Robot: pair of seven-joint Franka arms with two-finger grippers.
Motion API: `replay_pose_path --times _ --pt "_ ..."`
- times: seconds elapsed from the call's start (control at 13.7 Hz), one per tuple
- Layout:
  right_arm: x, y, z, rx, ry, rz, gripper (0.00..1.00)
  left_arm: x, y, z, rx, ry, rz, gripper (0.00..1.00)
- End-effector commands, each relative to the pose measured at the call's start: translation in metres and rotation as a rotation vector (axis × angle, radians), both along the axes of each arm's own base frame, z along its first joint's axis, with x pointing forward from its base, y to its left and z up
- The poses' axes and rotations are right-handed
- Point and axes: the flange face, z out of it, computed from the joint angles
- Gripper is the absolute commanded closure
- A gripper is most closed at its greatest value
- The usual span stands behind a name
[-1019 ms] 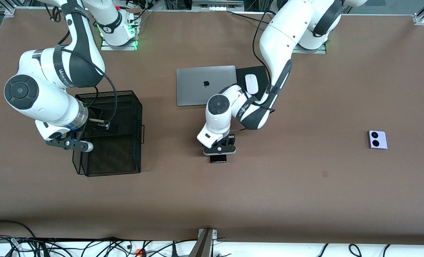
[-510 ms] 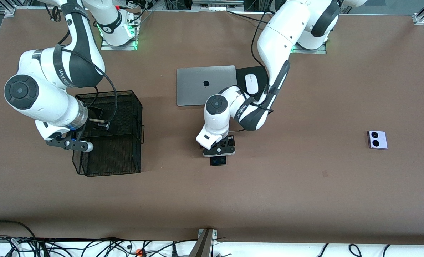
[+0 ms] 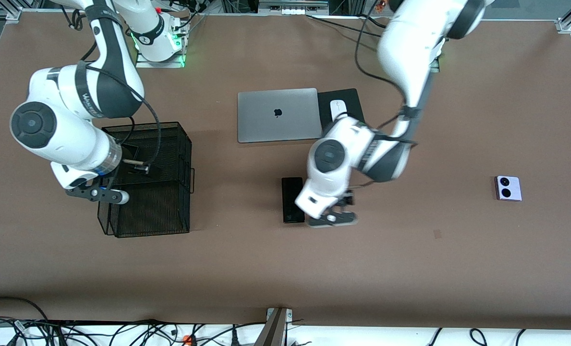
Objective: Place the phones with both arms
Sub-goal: 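Set the tall black phone beside the laptop and open the left gripper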
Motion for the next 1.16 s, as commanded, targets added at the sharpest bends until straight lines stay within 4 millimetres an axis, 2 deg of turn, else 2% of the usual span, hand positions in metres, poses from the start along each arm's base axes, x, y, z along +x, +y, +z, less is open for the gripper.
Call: replay_pose_path --times 0.0,0.07,0.15,0.22,0.29,0.44,0.58,0.66,0.8,0.95,1.09 --pt "0.000 0.058 -0.023 0.059 -0.012 0.011 0.00 0.006 0.093 -0.004 0.018 0.135 -0.117 0.00" --pt "0.002 0.080 -0.032 0.081 -0.055 0.007 0.00 0.013 0.130 -0.009 0.025 0.160 -0.154 0.00" --pt "0.004 0.098 -0.041 0.084 -0.086 -0.002 0.00 0.023 0.164 -0.008 0.037 0.164 -0.182 0.00" --pt "0.003 0.126 -0.049 0.078 -0.105 -0.004 0.00 0.030 0.198 -0.004 0.043 0.173 -0.211 0.00" --pt "0.004 0.156 -0.060 0.065 -0.113 -0.010 0.00 0.031 0.225 -0.005 0.038 0.191 -0.248 0.00" --pt "0.005 0.218 -0.081 0.047 -0.150 -0.009 0.00 0.034 0.289 0.005 0.039 0.205 -0.305 0.00" --pt "0.005 0.268 -0.101 0.079 -0.190 0.040 0.00 0.033 0.347 0.014 0.038 0.213 -0.335 0.00" --pt "0.002 0.287 -0.114 0.109 -0.215 0.058 0.00 0.030 0.371 0.011 0.031 0.223 -0.332 0.00" --pt "-0.005 0.315 -0.146 0.162 -0.280 0.086 0.00 0.020 0.422 0.007 0.020 0.217 -0.310 0.00" --pt "-0.013 0.334 -0.178 0.184 -0.333 0.113 0.00 0.002 0.459 -0.003 0.015 0.182 -0.301 0.00" --pt "-0.021 0.347 -0.202 0.192 -0.375 0.144 0.00 -0.021 0.495 -0.024 0.010 0.136 -0.315 0.00"
